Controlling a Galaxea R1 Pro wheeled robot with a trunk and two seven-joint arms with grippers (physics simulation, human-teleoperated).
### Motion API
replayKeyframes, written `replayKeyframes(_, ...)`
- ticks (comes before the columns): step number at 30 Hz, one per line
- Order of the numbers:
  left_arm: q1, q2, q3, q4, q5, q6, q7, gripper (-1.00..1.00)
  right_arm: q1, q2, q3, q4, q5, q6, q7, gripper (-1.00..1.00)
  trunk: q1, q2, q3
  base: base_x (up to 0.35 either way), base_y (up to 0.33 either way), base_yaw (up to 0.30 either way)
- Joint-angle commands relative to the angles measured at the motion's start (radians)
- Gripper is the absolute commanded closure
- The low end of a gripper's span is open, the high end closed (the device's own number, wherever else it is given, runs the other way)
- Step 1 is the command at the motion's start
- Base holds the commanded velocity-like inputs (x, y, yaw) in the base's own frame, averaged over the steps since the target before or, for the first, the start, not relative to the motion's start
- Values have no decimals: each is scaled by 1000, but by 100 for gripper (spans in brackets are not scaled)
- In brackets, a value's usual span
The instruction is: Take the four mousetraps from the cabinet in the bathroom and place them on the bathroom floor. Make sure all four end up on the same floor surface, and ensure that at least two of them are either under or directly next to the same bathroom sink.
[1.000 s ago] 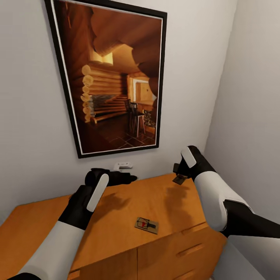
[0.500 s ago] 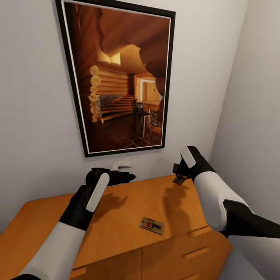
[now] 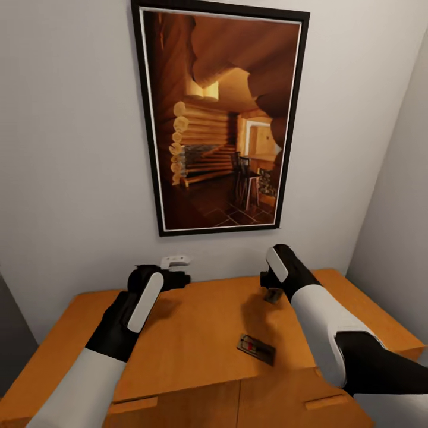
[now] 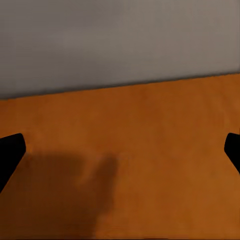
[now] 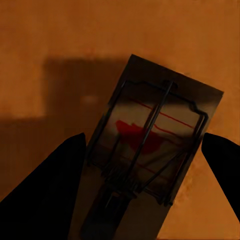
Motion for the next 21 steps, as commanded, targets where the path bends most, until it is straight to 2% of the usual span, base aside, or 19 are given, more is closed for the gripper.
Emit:
replayKeyframes(1, -1, 4, -1, 0, 12, 2, 12, -100, 3, 1, 12, -2, -5, 3, 1, 100, 0, -1, -1, 0, 0, 274)
replayKeyframes(2, 0, 11, -1, -1, 13, 2, 14, -100, 7, 1, 36, -3, -5, 3, 21, 100, 0, -1, -1, 0, 0, 275)
replayKeyframes(6, 0, 21, -1, -1, 18, 2, 16, -100, 13, -7, 69, -4, -4, 3, 74, 100, 0, -1, -1, 0, 0, 275)
replayKeyframes(13, 1, 23, -2, -1, 20, 2, 18, -100, 14, -21, 79, -5, -4, 3, 115, 100, 0, -1, -1, 0, 0, 275)
replayKeyframes(21, 1, 23, -3, 0, 20, 0, 20, -100, 15, -69, 81, -63, -14, 3, 195, 100, 0, -1, -1, 0, 0, 218)
